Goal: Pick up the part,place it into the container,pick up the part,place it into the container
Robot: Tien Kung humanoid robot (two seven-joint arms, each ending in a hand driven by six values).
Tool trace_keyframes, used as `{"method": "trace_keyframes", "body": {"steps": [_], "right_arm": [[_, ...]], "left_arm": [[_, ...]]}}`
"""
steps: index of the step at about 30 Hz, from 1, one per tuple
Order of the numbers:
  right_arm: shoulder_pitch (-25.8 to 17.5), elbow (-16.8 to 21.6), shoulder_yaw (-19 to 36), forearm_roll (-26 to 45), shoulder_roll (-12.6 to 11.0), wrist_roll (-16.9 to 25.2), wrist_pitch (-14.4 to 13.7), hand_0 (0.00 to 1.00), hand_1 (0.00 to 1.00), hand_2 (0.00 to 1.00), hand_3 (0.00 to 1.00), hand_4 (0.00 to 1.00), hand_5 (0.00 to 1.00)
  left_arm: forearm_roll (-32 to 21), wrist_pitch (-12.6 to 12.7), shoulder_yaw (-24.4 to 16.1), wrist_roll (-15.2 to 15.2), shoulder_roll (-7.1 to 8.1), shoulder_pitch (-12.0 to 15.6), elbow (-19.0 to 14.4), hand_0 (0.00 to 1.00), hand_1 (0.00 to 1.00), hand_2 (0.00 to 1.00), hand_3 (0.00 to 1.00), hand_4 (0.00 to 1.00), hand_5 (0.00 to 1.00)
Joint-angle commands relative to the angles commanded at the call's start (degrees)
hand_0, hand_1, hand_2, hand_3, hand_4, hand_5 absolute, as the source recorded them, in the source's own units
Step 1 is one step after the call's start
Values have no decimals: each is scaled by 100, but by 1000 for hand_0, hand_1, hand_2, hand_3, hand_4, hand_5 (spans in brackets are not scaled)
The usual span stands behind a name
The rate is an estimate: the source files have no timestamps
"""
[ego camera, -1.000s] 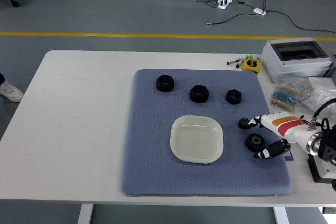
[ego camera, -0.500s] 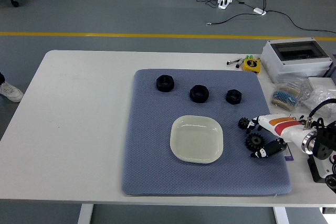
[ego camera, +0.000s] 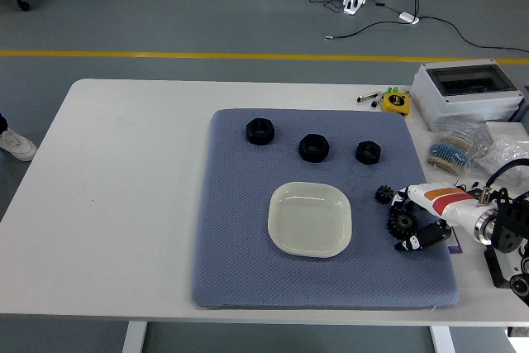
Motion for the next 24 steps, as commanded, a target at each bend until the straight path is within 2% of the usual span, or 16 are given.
{"method": "trace_keyframes", "body": {"steps": [2,3,8,9,14,15,24], "right_arm": [[3,-19,-10,-11,2,21,-51,521,601,649,575,938,280],[4,-29,-18,-35,2,41,-89,403,477,527,521,778,202],[2,-63,-38,-46,3,77,-151,403,477,527,521,778,202],[3,-65,-41,-47,2,78,-155,342,421,480,510,679,152],[14,-69,-59,-16,5,84,-185,342,421,480,510,679,152],[12,-72,-63,-3,5,82,-187,320,401,461,503,708,120],[-10,-40,-36,50,-11,70,-250,291,390,446,496,743,84]], "left_arm": [[9,-3,-1,2,1,-2,-1,702,648,667,580,670,627],[4,-3,3,0,2,-4,-2,702,648,668,580,670,627],[-4,-2,8,-3,1,-10,-2,702,648,668,580,670,627],[-13,-1,12,-5,2,-10,-3,702,648,668,580,670,627],[-3,-2,12,-5,2,-18,-3,702,648,668,580,670,627],[-2,-3,12,-5,2,-19,-4,703,648,668,579,670,627],[16,-4,2,1,-1,-17,-5,702,648,668,580,670,627]]}}
